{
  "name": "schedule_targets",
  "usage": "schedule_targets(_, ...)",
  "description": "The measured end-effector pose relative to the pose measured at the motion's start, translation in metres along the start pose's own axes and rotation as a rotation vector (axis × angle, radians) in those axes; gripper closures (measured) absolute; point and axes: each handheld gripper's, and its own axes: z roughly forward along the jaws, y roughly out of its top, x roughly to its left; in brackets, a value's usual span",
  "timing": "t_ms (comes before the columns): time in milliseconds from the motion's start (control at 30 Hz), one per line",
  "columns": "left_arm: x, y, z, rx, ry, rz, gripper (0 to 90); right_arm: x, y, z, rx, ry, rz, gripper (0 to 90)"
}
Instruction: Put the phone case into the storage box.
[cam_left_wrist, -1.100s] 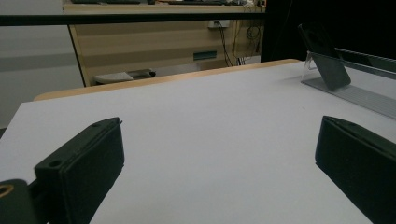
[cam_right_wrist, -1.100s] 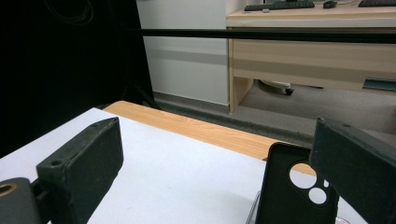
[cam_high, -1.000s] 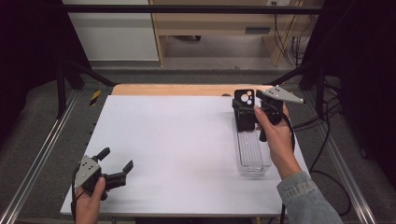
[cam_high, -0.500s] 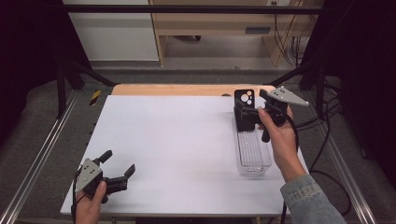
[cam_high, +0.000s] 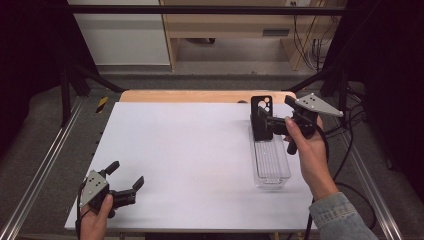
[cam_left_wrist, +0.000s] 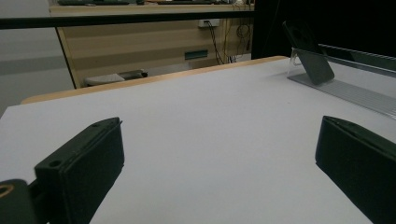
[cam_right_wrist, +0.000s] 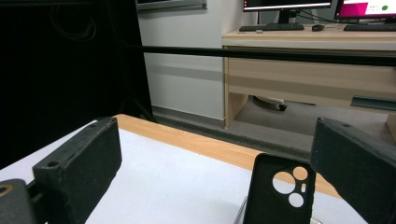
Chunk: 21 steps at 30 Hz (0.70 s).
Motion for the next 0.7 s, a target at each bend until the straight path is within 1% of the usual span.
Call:
schedule_targets(167,0.0,0.0,0.0,0.0,-0.001,0.005,1.2,-0.001,0.002,-0.004,0.0,-0.006,0.004,2.7)
schedule_targets(500,0.002,0.001,-0.001,-0.003,0.003,0.003,1.2,-0.001,0.008,-0.012,-0.002,-0.01,-0.007,2.5)
schedule_targets(700,0.002,0.001,-0.001,-0.005,0.002,0.006,1.2,-0.005,0.011,-0.019,-0.013,-0.03,-0.01,2.5)
